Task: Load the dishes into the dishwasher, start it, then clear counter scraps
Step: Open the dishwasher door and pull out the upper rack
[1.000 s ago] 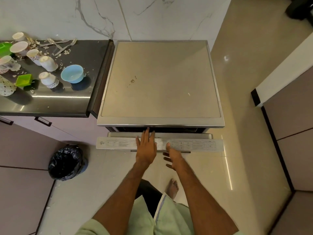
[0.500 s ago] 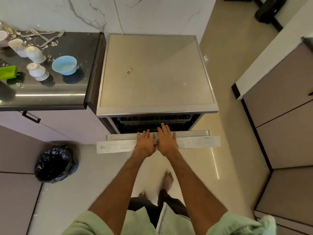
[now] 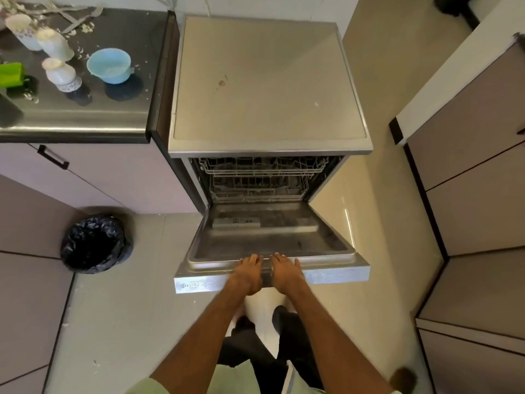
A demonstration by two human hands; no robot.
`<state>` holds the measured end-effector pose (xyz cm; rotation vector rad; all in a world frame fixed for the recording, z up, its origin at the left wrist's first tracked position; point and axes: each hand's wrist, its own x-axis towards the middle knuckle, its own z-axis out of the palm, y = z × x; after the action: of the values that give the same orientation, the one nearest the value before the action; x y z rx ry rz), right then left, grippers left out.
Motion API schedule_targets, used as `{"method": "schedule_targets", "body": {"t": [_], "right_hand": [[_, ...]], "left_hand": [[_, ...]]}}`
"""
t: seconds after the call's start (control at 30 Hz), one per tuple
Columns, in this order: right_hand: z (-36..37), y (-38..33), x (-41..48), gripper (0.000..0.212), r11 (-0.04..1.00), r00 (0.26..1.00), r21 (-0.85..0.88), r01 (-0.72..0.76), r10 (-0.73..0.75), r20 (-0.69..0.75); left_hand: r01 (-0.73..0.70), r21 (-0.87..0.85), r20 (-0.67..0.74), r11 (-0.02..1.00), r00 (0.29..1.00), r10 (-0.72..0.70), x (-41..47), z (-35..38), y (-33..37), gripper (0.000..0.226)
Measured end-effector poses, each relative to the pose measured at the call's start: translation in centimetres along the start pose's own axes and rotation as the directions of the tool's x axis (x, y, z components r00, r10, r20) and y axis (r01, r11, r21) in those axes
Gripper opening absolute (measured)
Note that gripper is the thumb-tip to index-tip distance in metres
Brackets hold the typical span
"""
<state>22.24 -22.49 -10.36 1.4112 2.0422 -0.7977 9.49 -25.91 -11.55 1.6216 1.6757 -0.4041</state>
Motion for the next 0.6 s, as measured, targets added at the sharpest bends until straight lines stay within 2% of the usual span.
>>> {"method": "schedule_targets", "body": {"t": [0.13,0.23,0.33,0.43,0.6], "right_hand": [[1.3,1.1,0.7,0.063,0.998,0.999,-0.047,0.043,-0.043,0.018],[2.2,1.9,1.2,0.070,0.997,0.999,-0.049,0.054,-0.054,0.003],[3.3,2.8,1.9,0.080,0.994,0.996,-0.063,0.087,-0.088,-0.004],[4.3,3.1,2.1,0.076,0.988,0.993,-0.095,0.118,-0.118,0.000],[8.4,3.7,2.1,0.070,0.976,0.988,-0.166,0.141,-0.129,0.082]], "left_hand": [[0.001,0.025,-0.019,1.000,1.000,-0.001,0.4,2.4,-0.1,0.072],[0.011,0.035,-0.048,0.999,0.999,-0.009,1.1,4.1,-0.2,0.077],[0.015,-0.049,-0.104,0.999,0.994,-0.020,1.7,6.4,0.0,0.088],[0.025,-0.099,-0.159,0.995,0.986,-0.041,1.7,8.6,0.3,0.095],[0.061,-0.135,-0.130,0.989,0.988,-0.079,1.4,13.6,1.0,0.093]]}}
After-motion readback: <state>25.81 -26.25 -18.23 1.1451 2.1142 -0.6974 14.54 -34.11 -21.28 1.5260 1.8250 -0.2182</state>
